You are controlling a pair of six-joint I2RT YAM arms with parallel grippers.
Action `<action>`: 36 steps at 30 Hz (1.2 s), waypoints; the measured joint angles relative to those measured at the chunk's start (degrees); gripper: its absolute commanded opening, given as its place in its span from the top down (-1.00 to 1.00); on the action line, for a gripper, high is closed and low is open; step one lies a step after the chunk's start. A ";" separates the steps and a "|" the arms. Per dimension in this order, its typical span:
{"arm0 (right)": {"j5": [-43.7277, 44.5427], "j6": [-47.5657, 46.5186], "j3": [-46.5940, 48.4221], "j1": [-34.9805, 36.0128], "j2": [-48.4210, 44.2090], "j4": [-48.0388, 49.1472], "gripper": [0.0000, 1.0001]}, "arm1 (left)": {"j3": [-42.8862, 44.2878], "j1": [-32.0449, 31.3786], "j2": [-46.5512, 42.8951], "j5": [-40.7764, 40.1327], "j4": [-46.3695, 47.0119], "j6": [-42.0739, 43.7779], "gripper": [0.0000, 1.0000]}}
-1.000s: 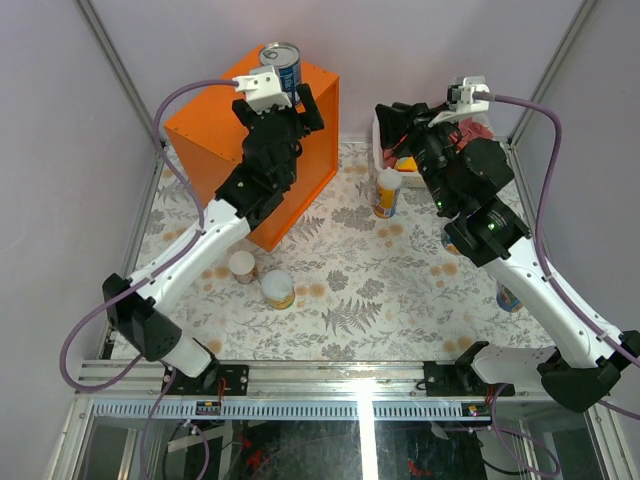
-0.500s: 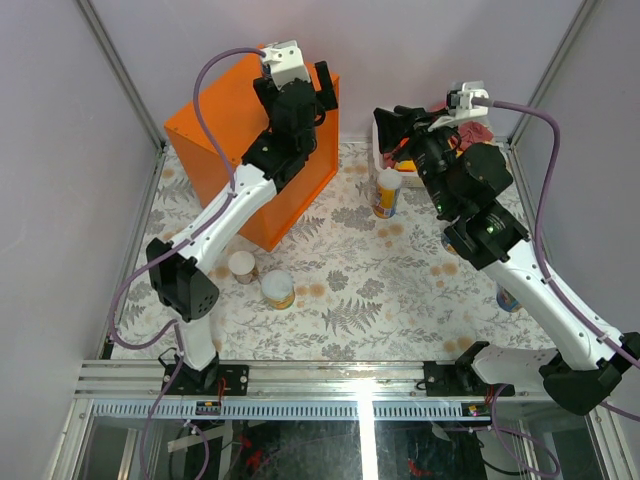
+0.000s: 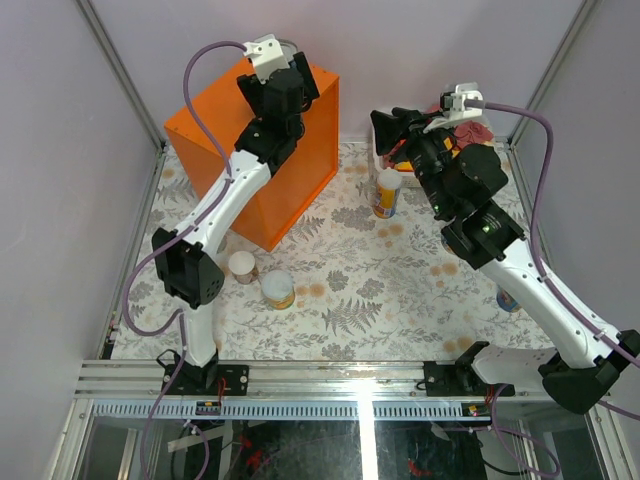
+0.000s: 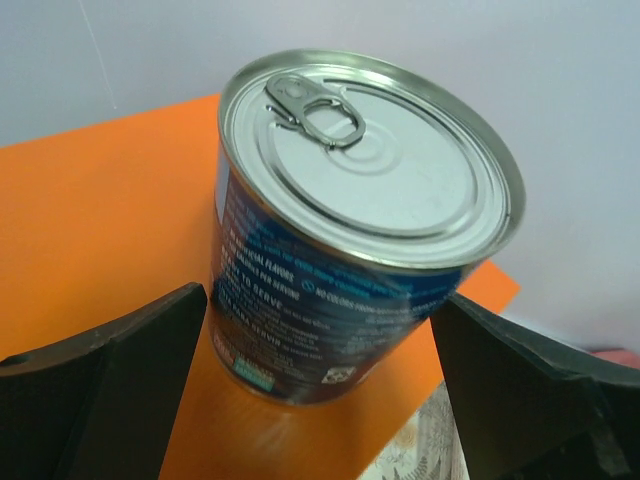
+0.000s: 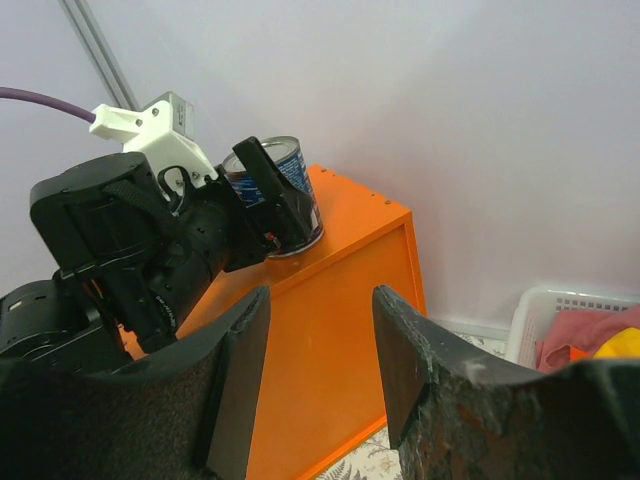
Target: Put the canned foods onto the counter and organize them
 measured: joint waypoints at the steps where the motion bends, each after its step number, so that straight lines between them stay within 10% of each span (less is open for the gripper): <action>1: -0.02 -0.02 0.00 0.00 0.22 0.28 -0.04 | 0.85 0.37 0.68 0.26 -0.11 -0.26 -0.85; 36: -1.36 0.26 -3.78 -2.97 5.35 6.84 -0.06 | 14.64 10.82 11.72 14.05 0.79 -1.25 -0.76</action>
